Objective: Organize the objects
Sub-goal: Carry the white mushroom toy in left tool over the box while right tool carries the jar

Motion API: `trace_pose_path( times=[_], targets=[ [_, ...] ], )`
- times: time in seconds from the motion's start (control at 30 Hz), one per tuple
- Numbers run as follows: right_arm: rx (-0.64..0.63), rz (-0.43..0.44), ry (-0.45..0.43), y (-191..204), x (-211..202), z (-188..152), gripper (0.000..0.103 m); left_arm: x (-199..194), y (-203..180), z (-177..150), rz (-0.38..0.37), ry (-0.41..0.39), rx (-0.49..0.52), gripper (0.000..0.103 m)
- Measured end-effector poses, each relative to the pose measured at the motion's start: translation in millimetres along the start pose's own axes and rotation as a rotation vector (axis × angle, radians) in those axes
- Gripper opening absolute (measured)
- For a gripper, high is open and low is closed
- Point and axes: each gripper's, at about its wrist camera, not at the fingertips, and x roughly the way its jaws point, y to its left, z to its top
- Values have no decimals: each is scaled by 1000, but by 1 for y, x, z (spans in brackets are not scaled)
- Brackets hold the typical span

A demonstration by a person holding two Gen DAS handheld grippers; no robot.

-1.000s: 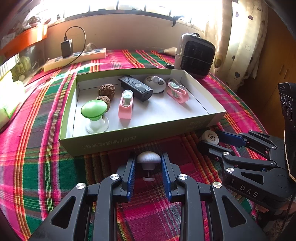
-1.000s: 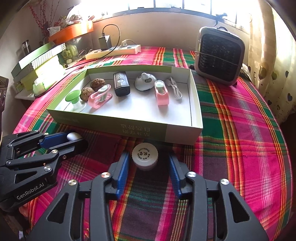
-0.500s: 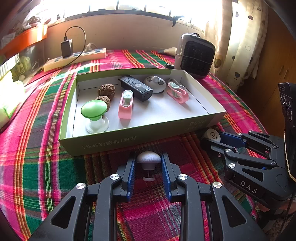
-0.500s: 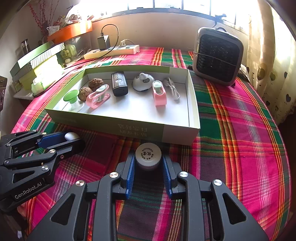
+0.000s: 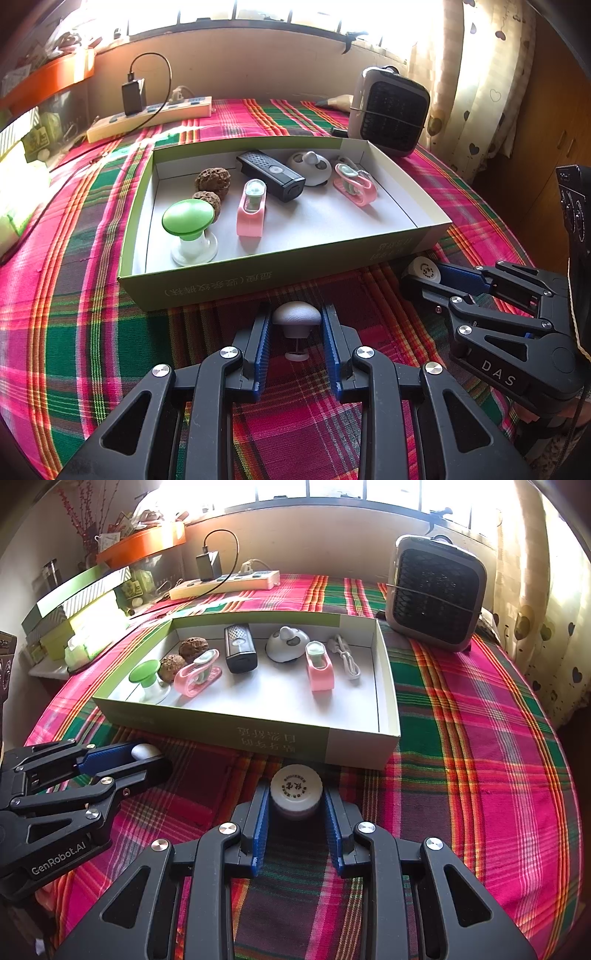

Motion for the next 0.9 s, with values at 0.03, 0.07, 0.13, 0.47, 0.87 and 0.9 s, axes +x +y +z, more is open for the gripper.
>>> trace_pose_path(
  times=[0.03,0.07,0.13,0.47,0.87,0.9],
  targets=[
    [1,-1,0,0,0,0,28,0,0,0,0,0,0,24],
    [1,-1,-1,0,0,0,28,0,0,0,1,0,1,24],
    [2,1,-3,-1,-1,0,28,0,0,0,-1,0,-2,24],
    [12,10,-18,-2,-4,0,28,0,0,0,1,-1,-1,24],
    [18,32,-34,-4,-9,1,28,-3,0,3,1,-6,-4,24],
    [18,35,-35,-4,-10,1,28,-5,0,4,2,-7,-4,24]
  ],
)
